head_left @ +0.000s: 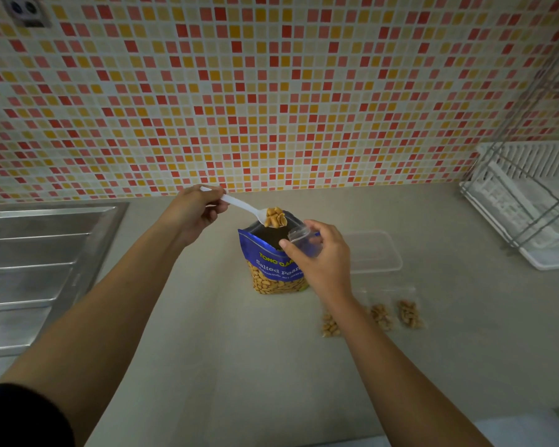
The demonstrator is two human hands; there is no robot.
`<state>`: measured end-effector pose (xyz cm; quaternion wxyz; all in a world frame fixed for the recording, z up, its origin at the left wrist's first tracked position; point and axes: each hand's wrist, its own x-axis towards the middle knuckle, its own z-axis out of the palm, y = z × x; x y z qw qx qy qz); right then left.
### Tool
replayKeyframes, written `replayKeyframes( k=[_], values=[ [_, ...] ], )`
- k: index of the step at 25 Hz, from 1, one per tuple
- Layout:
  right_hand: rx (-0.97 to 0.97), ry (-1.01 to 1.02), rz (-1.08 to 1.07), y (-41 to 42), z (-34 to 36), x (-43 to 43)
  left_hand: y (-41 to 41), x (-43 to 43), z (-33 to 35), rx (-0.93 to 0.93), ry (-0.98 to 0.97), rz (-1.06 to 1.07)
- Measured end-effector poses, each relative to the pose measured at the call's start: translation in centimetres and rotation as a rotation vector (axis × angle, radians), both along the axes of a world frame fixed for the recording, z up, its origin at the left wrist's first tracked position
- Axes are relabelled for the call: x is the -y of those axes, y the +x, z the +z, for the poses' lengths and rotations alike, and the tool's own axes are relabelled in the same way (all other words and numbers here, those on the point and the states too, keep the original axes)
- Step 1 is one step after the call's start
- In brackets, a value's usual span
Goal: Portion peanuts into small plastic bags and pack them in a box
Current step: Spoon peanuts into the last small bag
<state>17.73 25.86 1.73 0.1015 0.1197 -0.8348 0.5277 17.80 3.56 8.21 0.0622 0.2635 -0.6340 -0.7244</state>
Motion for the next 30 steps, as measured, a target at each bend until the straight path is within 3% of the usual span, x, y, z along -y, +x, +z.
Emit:
replayKeyframes(
  k=[23,30],
  values=[
    [-0.036,0.058,0.021,-0.5,0.7,0.5,-1.1,-2.6,4.1,0.036,-0.288,-0.239],
    [-0.036,0.037,0.023,-0.7,0.6,0.7,-1.0,-4.3,6.2,-0.079,-0.596,-0.431]
  ],
)
